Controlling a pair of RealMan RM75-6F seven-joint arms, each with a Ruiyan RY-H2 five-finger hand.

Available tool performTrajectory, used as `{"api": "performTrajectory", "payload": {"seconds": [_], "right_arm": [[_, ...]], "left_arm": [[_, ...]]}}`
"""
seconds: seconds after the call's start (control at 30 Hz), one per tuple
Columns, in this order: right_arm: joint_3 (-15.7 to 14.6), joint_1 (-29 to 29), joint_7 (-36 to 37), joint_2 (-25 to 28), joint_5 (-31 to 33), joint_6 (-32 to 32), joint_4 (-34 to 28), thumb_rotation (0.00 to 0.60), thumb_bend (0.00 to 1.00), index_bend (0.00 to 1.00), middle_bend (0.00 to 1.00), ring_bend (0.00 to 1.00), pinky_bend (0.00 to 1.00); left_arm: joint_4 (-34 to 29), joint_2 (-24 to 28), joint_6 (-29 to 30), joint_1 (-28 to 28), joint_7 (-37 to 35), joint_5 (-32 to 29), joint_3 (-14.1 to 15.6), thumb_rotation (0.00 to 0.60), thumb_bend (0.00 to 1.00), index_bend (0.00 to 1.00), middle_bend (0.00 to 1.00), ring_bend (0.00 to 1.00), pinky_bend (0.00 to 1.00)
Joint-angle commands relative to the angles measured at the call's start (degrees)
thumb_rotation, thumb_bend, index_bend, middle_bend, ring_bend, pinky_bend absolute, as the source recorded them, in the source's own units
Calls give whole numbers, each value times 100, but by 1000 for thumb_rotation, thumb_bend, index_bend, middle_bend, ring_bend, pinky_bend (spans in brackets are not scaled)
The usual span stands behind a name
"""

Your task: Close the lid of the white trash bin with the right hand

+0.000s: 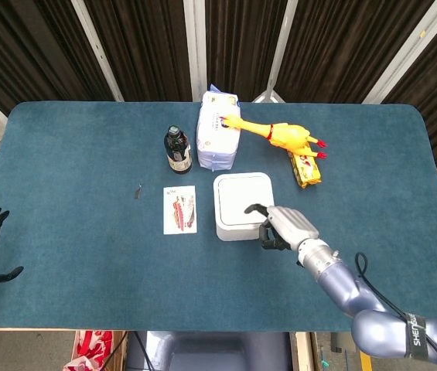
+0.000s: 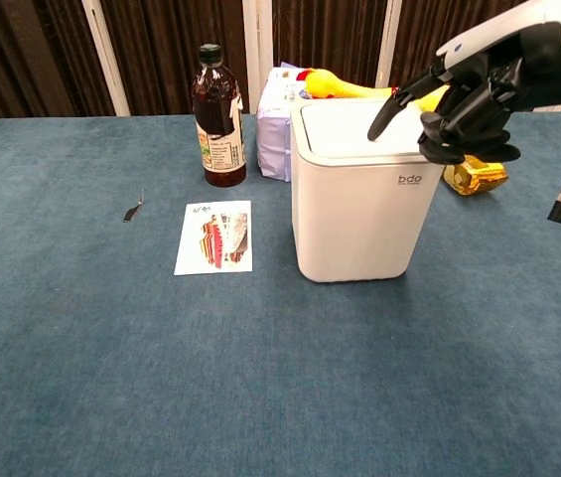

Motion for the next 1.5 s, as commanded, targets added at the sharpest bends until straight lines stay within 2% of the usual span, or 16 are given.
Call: {"api": "performTrajectory", "payload": {"seconds": [0.03,0.37,0.57,0.67,0.77,0.83,0.87,0.93,0.97,1.0,1.03,1.1,1.13,1.2,1.33,1.5], "right_arm": [[-70,-1,2,-68,-22,32,34,600,814,216,755,865,797],[-260,-1,-3,-193,-81,32,96,600,814,216,755,865,797],[-104,-40,149,-74,-200,180,55,600,814,215,755,865,797],[204,-232,441,252,-479,492,-45,600,813,209,755,865,797],[224,-561,537,515,-990,748,-112,600,814,189,752,844,797],[170,-790,586,590,-1330,898,-139,600,791,159,709,786,786],[99,-951,596,624,-1544,1017,-142,600,743,129,652,730,757],[-139,-1368,607,629,-2152,1285,-104,600,593,45,485,560,635],[-226,-1532,631,596,-2411,1384,-61,600,552,25,416,486,582],[-312,-1657,630,572,-2589,1460,-12,600,493,5,300,360,495],[-450,-1851,621,519,-2874,1593,83,600,449,0,182,230,403],[-749,-2255,584,363,-3480,1905,349,600,394,0,42,63,265],[-895,-2463,573,258,-3795,2089,522,600,380,0,12,22,207],[-1168,-2877,597,22,-4413,2475,917,600,361,0,0,0,114],[-1557,-3571,832,-359,-5274,3105,1671,600,350,0,0,0,29],[-1809,-4292,1121,-707,-5996,3878,2638,600,345,0,0,0,0]], "left_arm": [[-5,2,1,0,0,5,5,600,0,0,0,0,0],[-16,7,-9,-4,0,-7,14,600,0,0,0,0,0],[-19,7,2,1,2,-16,13,600,0,0,0,0,0],[-19,7,16,10,0,-32,9,600,0,0,0,0,0],[-22,4,37,18,2,-38,4,600,0,0,0,0,0],[-22,1,46,20,1,-39,2,600,0,0,0,0,0],[-20,-1,54,22,0,-37,0,600,0,0,0,0,0],[-19,-10,74,29,-6,-26,0,600,0,0,0,0,0],[-18,-13,80,31,-7,-23,0,600,0,0,0,0,0],[-17,-14,85,33,-6,-20,1,600,0,0,0,0,0],[-17,-18,94,36,-6,-14,2,600,0,0,0,0,0],[-15,-29,122,44,-5,6,4,600,0,0,0,0,0],[-14,-34,137,49,-3,17,5,600,0,0,0,0,0],[-28,-42,167,64,-3,32,11,600,0,0,0,0,0],[-27,-66,276,105,49,97,25,600,0,0,0,0,0],[62,-160,402,133,185,176,29,600,0,0,0,0,0]]}}
